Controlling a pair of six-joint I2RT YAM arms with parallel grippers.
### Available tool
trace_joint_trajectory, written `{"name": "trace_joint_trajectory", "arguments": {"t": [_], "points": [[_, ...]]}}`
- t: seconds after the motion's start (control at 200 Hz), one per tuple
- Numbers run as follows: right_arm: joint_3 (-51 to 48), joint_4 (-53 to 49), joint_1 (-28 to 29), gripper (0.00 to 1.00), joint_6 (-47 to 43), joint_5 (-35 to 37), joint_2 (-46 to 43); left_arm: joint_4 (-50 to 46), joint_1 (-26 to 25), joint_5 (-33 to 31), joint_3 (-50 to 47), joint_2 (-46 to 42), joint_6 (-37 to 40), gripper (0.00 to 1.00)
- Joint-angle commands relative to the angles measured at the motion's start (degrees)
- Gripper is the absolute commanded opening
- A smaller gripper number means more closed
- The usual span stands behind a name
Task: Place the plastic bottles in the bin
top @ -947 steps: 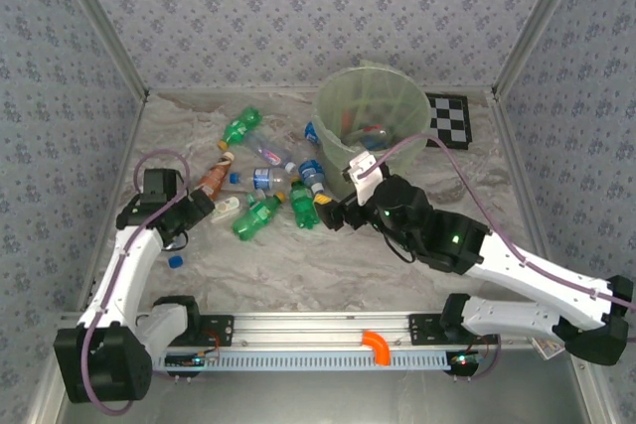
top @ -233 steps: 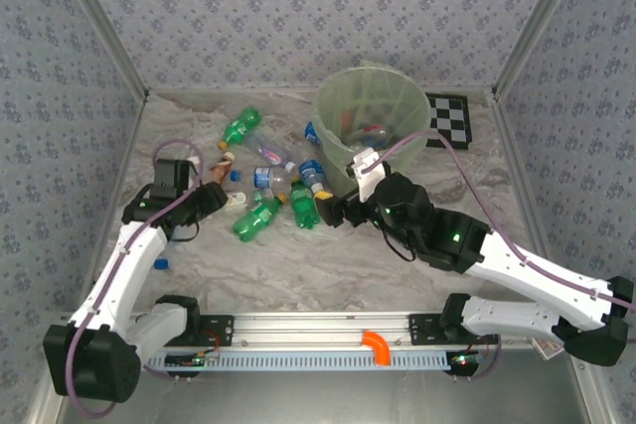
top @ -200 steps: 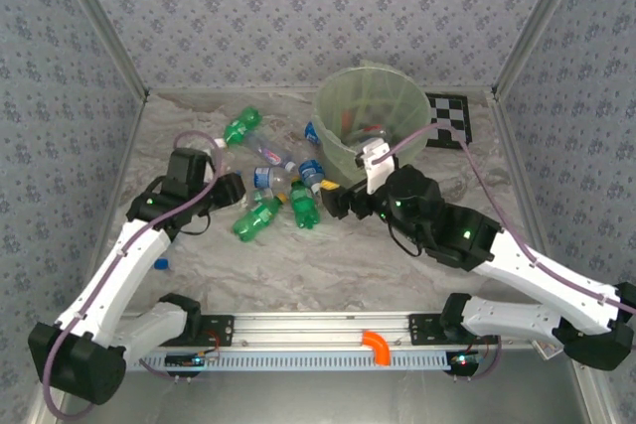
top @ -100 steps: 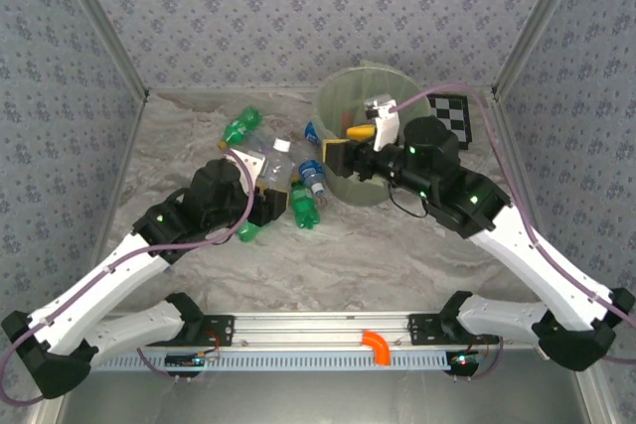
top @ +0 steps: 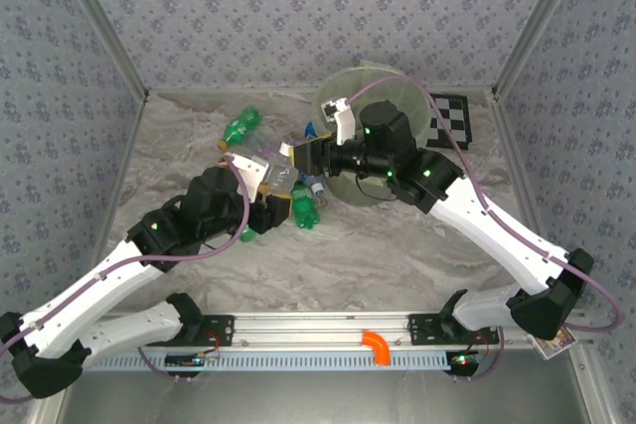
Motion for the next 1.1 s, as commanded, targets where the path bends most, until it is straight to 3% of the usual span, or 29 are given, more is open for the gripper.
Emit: {"name": "trace_joint_trajectory", "arguments": {"t": [0.0, 0.405, 0.545, 0.755, 0.885, 0.995, 1.094], "points": [[1.7, 3.2, 0.0, 0.58, 2.1, -3.0, 0.7, 1.6, -0.8, 0.3, 1.6, -0.5, 0.9, 0.55], [2.0, 5.3, 0.8, 0.51, 4.1, -6.1, 3.7, 1.1, -2.8, 0.6, 2.7, 0.7, 1.3, 0.54], [1.5, 5.3, 0.9, 0.37, 4.3, -5.8, 3.6, 0.8, -3.2, -0.2, 3.0, 1.0, 1.3, 0.54], [-0.5, 5.9, 0.6, 0.27, 4.3, -3.7, 1.3, 0.3, -3.3, -1.7, 2.9, 0.4, 0.9, 0.56], [-0.4, 5.7, -0.5, 0.27, 5.0, -3.5, -0.1, 0.0, -3.3, -2.0, 3.5, 0.0, 0.3, 0.72], [0.0, 4.4, -1.8, 0.27, 4.9, -2.4, -2.0, 0.4, -3.2, -2.8, 3.3, -1.5, -0.5, 0.99], [0.7, 1.8, -4.2, 0.27, 5.0, -0.9, -4.2, 0.8, -3.3, -4.3, 3.1, -3.6, -1.4, 1.00]]}}
